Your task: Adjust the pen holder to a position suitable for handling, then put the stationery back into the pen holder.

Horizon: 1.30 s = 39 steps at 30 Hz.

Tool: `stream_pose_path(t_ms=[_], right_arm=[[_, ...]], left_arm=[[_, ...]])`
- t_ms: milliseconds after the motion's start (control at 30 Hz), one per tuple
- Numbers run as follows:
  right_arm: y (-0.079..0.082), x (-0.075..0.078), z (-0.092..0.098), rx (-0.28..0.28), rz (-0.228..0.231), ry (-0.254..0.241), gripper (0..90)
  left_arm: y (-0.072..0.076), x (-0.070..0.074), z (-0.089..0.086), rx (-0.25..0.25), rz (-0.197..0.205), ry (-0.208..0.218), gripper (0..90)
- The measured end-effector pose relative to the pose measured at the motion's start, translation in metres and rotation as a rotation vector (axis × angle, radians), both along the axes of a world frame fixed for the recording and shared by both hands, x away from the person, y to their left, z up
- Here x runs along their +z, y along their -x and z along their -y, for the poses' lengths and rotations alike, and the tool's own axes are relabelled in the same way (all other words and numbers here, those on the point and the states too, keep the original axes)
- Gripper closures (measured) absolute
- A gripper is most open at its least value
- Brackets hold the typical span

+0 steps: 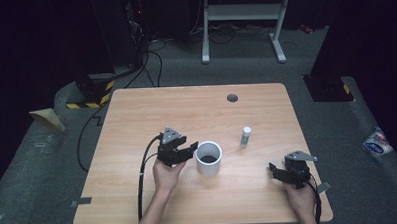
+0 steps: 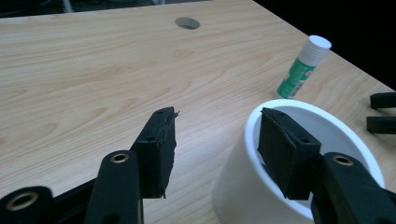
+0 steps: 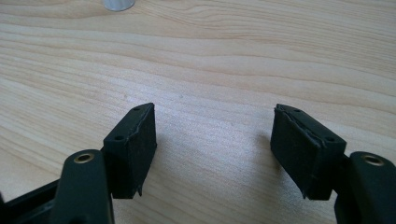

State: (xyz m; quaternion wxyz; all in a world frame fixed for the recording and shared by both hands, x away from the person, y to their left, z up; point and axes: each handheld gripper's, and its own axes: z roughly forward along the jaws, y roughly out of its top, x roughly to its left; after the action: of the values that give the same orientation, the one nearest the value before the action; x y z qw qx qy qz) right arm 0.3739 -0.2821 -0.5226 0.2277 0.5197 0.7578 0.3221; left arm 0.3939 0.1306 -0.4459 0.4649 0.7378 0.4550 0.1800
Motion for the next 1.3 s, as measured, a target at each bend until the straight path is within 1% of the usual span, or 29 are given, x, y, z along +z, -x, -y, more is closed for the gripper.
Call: stream_pose_path(t_ms=[167, 300, 367, 467, 500, 700, 767, 933, 1167, 1300], right_arm=[[0.0, 0.0, 0.0, 0.0, 0.0, 0.0, 31.4], [0.0, 0.0, 0.0, 0.0, 0.0, 0.0, 31.4], [0.0, 0.0, 0.0, 0.0, 0.0, 0.001, 31.4], [0.0, 0.0, 0.0, -0.001, -0.001, -0.001, 31.4], [0.0, 0.0, 0.0, -0.001, -0.001, 0.0, 31.4], [0.0, 0.0, 0.0, -0.001, -0.001, 0.0, 31.4], [0.0, 0.0, 0.0, 0.0, 0.0, 0.0, 31.4], [0.0, 0.0, 0.0, 0.0, 0.0, 0.0, 31.4], [0.0, 0.0, 0.0, 0.0, -0.001, 0.0, 31.4], [0.0, 0.0, 0.0, 0.0, -0.001, 0.0, 31.4]], left_arm=[[0.003, 0.001, -0.012, 0.026, 0.009, 0.006, 45.1], [0.005, -0.001, -0.021, 0.045, 0.007, 0.015, 44.8], [0.006, -0.002, -0.026, 0.053, 0.007, 0.007, 44.8], [0.007, -0.003, -0.031, 0.063, 0.011, 0.011, 44.7], [0.008, -0.003, -0.033, 0.068, 0.015, 0.005, 44.5], [0.012, -0.008, -0.048, 0.112, 0.017, 0.021, 44.4], [0.014, -0.009, -0.053, 0.124, 0.016, 0.013, 44.4], [0.017, -0.014, -0.064, 0.148, 0.008, 0.009, 44.2], [0.018, -0.02, -0.073, 0.177, 0.001, -0.013, 44.1], [0.019, -0.024, -0.076, 0.188, -0.011, -0.011, 44.1]])
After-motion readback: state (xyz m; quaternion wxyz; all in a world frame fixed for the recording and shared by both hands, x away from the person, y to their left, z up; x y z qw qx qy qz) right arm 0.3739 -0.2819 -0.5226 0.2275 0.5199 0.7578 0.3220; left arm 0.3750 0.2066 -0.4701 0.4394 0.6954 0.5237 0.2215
